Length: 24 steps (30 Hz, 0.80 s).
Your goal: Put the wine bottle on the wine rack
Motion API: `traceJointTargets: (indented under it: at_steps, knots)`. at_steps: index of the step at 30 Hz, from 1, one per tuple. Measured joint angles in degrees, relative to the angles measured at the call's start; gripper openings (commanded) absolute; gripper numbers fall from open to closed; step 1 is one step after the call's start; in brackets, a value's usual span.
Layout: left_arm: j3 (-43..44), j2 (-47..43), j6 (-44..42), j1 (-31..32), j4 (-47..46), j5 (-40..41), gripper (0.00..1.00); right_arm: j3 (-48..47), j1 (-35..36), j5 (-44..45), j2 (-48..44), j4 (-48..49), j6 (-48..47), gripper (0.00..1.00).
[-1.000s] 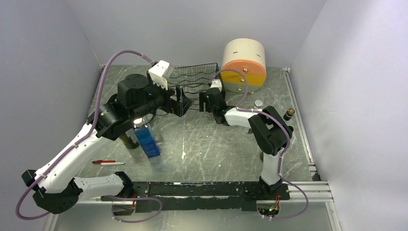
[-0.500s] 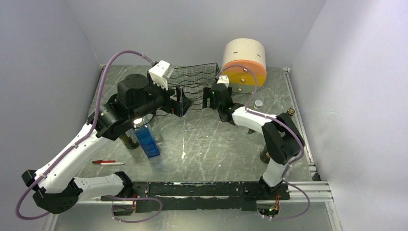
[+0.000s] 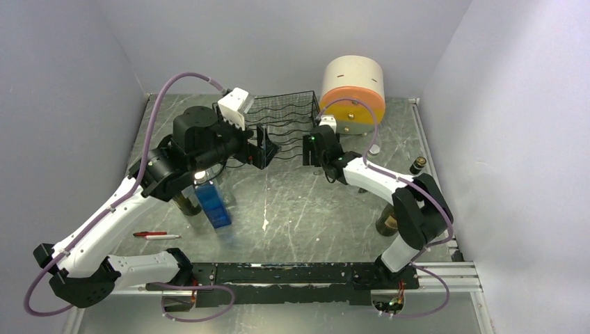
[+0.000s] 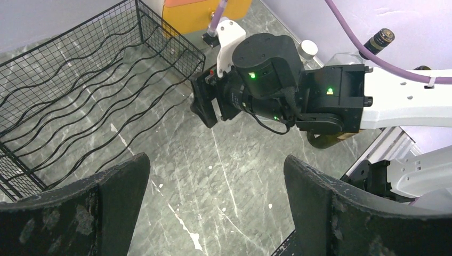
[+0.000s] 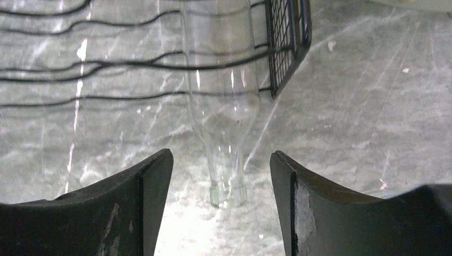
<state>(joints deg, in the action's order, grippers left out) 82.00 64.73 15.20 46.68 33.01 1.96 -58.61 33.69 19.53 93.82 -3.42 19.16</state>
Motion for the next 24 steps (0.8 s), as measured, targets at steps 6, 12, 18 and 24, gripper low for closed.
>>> traceJointTargets:
  at_steps: [6,12,18,24]
  knots:
    - [0.1,0.0,-0.5,0.0,0.0,0.0,1.0,2.1,-0.7,-4.6,-1.0,-4.3,-2.3,0.54]
    - [0.1,0.0,-1.1,0.0,0.0,0.0,1.0,0.7,-1.4,-8.2,1.9,-6.9,-3.6,0.38]
    - [0.2,0.0,-1.1,0.0,0.0,0.5,1.0,-2.1,-1.5,-8.5,4.8,-7.8,-5.2,0.28]
    - [0.8,0.1,-1.1,0.0,0.2,0.9,1.0,-4.3,-1.6,-7.6,7.0,-7.1,-6.4,0.29]
